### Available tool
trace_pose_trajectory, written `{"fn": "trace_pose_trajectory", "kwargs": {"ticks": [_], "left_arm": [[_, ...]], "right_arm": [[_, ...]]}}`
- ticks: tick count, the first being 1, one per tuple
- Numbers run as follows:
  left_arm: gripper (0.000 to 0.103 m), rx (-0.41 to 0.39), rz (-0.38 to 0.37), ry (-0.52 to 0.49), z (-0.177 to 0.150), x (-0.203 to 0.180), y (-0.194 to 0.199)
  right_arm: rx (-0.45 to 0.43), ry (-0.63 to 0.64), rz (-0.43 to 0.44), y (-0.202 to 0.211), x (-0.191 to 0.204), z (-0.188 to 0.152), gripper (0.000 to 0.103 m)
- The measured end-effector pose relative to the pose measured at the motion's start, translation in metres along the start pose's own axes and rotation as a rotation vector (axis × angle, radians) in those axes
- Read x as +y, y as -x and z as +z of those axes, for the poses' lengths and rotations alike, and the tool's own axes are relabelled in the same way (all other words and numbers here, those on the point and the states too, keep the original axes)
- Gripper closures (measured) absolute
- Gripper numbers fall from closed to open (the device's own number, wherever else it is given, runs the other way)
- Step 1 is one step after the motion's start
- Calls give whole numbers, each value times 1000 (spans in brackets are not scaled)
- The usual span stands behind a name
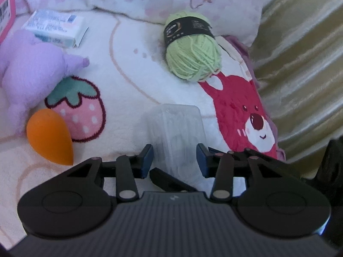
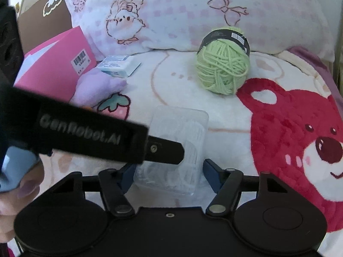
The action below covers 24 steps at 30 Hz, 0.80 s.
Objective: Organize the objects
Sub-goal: 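Close the right gripper on the clear plastic box of floss picks, then lift the clear box with the right gripper and carry it toward the pink box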
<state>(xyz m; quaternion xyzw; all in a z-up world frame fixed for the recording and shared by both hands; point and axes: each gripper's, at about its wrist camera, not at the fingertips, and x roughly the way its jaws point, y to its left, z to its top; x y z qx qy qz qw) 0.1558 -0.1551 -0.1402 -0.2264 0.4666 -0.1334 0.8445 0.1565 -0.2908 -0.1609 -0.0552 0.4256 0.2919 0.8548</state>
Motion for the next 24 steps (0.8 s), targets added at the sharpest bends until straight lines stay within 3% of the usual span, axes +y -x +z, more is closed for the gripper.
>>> {"fn": "trace_pose_trajectory", "kwargs": {"ticks": [3, 6, 19, 24], "left_arm": [[65, -9, 22, -55, -5, -9, 8], [64, -13, 38, -90, -9, -14, 15], [66, -11, -9, -46, -25, -4, 56], [69, 11, 25, -67, -26, -1, 71]], "right_arm": [[-5, -27, 8, 5, -1, 1, 37], [-12, 25, -17, 10, 10, 0, 38], [-44, 68, -7, 41, 39, -9, 38], [-11, -57, 59, 42, 42, -10, 38]]}}
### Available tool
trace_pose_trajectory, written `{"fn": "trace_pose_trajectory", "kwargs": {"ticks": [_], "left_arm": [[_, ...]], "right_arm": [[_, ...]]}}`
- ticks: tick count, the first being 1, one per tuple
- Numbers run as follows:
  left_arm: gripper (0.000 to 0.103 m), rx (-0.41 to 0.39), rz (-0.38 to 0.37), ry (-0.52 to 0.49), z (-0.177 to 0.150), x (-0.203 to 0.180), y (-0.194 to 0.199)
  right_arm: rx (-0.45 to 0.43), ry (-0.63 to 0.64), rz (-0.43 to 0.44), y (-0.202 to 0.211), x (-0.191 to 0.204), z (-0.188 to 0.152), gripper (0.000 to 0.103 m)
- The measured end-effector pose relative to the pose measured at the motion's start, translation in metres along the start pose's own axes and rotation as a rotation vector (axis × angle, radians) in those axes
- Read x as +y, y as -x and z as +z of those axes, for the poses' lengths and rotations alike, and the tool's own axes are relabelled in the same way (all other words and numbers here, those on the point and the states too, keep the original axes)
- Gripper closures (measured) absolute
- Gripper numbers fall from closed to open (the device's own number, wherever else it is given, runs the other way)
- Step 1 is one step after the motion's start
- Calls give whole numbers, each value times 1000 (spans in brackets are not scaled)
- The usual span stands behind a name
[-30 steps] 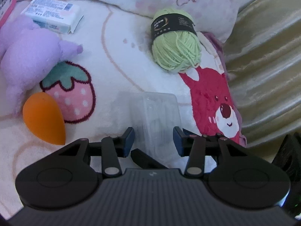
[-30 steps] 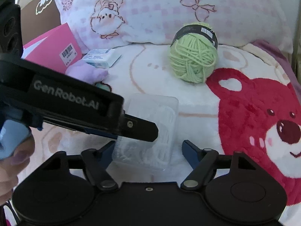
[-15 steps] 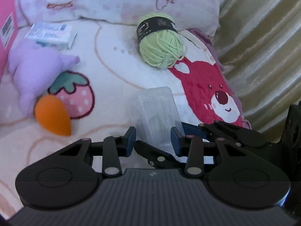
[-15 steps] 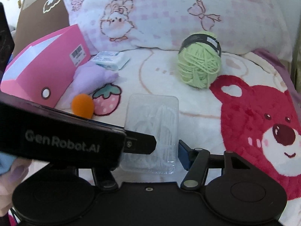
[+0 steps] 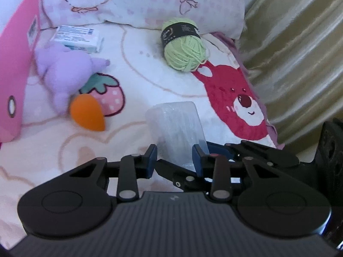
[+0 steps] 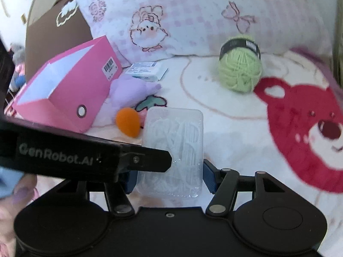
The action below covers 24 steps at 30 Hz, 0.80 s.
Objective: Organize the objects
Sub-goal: 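Lift the clear box with the right gripper and carry it toward the pink box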
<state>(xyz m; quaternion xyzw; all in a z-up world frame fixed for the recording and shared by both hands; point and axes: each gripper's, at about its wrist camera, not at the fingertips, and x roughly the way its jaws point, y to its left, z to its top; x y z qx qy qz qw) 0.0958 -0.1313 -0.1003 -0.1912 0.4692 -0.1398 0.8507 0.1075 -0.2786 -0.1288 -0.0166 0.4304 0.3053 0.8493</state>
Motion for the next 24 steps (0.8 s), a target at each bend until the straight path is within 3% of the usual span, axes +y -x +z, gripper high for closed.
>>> {"fn": "trace_pose_trajectory", "kwargs": {"ticks": [11, 24], "left_arm": [[70, -3, -26, 68, -6, 25, 29], [71, -34, 40, -60, -11, 12, 61]], "right_arm": [[-62, 83, 52, 9, 26, -7, 37], [-141, 134, 54, 22, 51, -11, 38]]}}
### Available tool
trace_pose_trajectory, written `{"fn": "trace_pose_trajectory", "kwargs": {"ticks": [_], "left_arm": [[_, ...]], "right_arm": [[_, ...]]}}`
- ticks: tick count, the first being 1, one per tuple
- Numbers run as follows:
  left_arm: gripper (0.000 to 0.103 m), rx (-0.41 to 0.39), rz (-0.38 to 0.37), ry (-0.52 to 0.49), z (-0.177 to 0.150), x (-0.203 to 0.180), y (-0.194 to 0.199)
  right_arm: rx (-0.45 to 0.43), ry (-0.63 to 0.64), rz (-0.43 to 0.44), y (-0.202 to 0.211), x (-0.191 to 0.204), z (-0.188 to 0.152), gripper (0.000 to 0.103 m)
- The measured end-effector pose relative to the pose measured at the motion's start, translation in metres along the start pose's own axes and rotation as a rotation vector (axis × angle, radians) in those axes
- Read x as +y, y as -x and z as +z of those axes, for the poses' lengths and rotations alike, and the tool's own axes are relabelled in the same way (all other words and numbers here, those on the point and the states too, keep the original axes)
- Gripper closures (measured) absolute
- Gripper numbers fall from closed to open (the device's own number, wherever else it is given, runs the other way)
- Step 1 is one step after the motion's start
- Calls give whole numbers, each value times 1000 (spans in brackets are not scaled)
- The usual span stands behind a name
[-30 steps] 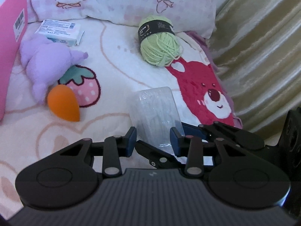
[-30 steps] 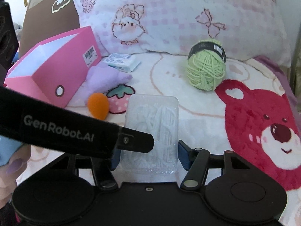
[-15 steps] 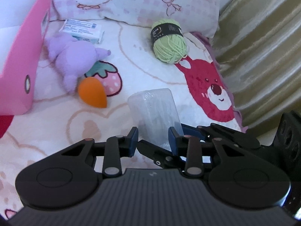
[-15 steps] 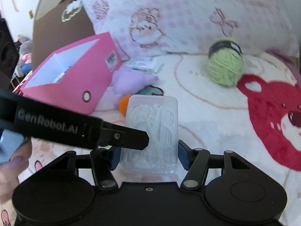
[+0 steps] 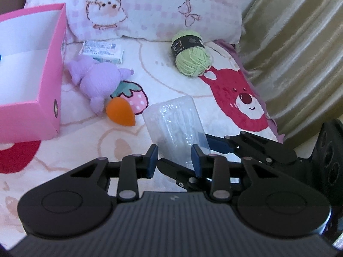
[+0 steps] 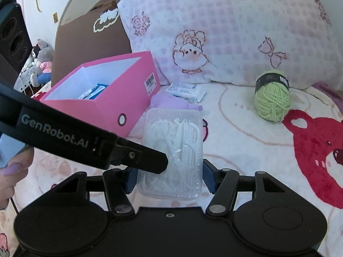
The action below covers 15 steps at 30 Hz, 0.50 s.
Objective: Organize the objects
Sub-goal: 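Lift the clear box with the right gripper and carry it toward the pink box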
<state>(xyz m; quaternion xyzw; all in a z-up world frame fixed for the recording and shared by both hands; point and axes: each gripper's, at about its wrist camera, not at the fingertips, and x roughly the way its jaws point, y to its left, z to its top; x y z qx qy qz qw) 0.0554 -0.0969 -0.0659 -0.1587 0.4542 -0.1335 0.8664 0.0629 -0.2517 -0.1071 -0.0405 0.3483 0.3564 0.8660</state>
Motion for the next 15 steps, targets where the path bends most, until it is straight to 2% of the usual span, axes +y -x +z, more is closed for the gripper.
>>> {"fn": "trace_pose_trajectory", "kwargs": {"ticks": [9, 15], "left_arm": [[71, 10, 2, 11, -1, 13, 24], [71, 45, 22, -10, -7, 21, 42]], "right_arm": [[49, -90, -31, 2, 27, 11, 38], [150, -91, -44, 0, 57, 20, 38]]}}
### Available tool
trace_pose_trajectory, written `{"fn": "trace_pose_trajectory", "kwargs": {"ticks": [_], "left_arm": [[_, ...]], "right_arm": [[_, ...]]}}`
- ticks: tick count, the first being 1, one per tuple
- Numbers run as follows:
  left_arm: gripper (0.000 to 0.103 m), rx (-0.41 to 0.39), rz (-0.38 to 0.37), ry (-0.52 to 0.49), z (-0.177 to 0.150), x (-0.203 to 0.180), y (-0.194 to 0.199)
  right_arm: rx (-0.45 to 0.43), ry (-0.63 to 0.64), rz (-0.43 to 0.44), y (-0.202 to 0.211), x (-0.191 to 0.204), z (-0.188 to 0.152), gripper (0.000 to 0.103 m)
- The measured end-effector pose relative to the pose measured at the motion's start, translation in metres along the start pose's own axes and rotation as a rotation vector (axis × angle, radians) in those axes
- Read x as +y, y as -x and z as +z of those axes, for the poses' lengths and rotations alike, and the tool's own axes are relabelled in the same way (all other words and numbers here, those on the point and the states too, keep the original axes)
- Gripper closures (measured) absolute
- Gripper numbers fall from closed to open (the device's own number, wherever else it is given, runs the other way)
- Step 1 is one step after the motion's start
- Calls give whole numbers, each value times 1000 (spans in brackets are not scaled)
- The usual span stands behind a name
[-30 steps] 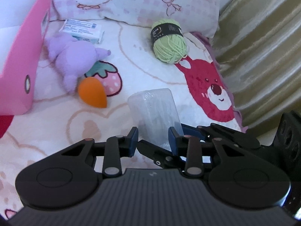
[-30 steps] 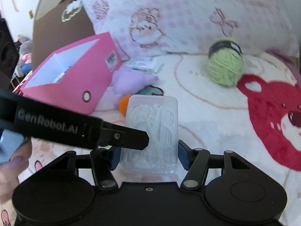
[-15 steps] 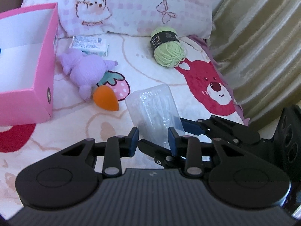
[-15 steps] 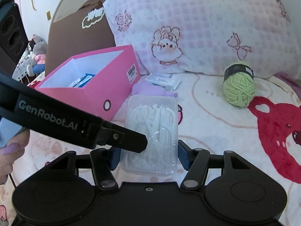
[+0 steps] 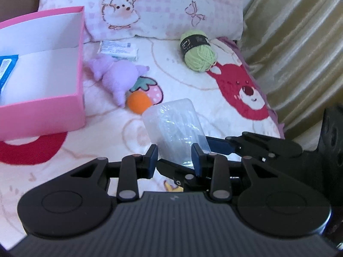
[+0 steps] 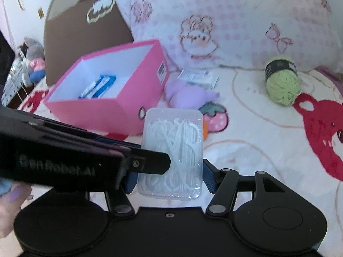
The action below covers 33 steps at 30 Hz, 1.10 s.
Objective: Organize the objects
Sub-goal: 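Lift the clear box with the right gripper and carry it toward the pink box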
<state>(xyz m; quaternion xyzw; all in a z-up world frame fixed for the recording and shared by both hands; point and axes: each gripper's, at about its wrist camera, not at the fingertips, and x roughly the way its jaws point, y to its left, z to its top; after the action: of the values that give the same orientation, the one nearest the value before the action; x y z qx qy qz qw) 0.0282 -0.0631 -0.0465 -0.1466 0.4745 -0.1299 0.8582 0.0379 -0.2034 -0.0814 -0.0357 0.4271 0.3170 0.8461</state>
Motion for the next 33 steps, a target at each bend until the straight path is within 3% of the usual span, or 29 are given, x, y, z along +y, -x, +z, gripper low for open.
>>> {"fn": "trace_pose_trajectory", "kwargs": {"ticks": [11, 19, 33], "left_arm": [[71, -28, 14, 33, -5, 20, 49], [71, -42, 16, 31, -9, 36, 80], [71, -43, 122, 51, 17, 73, 137]], "right_arm": [[24, 7, -27, 14, 50, 17, 38], [-46, 74, 24, 23, 75, 18, 38], [-76, 131, 126, 15, 127, 60, 38]]}}
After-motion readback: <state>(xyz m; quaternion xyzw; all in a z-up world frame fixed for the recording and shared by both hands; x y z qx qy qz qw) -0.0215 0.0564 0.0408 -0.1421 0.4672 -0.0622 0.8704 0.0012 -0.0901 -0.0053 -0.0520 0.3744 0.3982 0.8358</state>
